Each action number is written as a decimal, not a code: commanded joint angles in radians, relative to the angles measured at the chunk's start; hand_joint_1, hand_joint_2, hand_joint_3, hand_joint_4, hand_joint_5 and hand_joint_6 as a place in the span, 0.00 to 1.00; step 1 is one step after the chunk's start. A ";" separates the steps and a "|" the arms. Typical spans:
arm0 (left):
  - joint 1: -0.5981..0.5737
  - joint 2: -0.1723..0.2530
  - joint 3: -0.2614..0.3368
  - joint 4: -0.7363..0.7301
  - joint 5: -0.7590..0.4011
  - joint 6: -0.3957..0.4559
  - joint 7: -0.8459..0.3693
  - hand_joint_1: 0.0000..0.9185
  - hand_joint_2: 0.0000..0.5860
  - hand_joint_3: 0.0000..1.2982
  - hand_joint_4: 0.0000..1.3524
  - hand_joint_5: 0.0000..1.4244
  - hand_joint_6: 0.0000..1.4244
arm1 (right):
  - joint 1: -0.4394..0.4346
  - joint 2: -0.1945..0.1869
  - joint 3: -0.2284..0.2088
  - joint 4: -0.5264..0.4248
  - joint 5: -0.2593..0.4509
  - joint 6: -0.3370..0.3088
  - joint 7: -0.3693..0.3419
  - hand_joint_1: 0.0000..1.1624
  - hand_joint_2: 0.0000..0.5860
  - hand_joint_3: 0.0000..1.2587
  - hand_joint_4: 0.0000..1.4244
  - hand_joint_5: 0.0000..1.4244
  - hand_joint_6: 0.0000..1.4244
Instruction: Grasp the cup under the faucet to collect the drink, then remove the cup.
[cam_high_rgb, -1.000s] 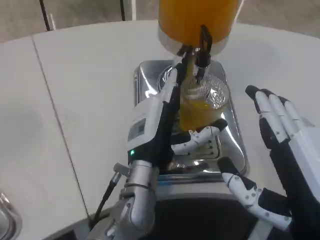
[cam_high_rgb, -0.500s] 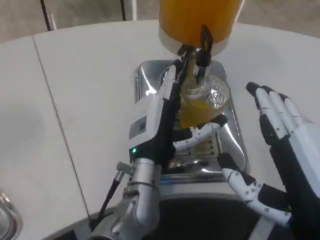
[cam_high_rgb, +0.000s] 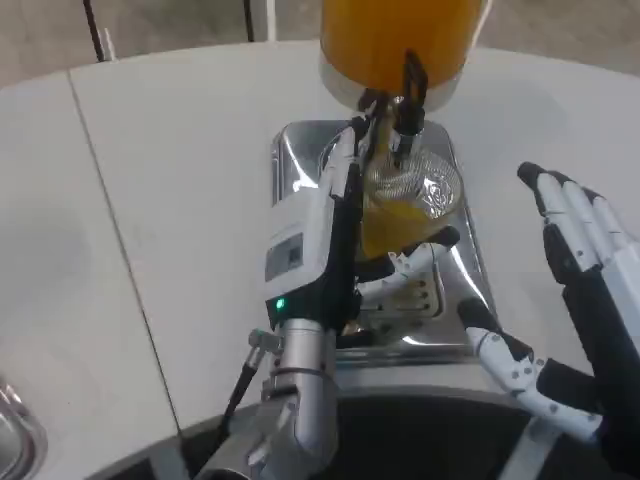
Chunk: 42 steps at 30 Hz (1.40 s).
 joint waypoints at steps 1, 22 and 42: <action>0.002 -0.036 -0.022 0.038 0.013 0.027 0.012 0.52 0.15 0.08 0.12 0.35 0.39 | 0.018 0.011 0.009 -0.028 -0.019 0.009 0.027 0.34 0.74 0.00 0.00 0.00 0.08; -0.024 -0.100 0.001 0.094 -0.020 0.054 0.212 0.52 0.15 0.79 0.88 1.00 1.00 | -0.037 -0.005 -0.022 0.001 -0.026 0.034 0.068 0.32 0.76 0.00 0.00 0.00 0.08; 0.023 -0.013 -0.003 -0.003 0.004 0.000 0.236 0.60 0.16 0.85 0.92 1.00 1.00 | 0.002 0.019 0.051 0.028 -0.017 0.027 0.007 0.32 0.76 0.00 0.00 0.00 0.08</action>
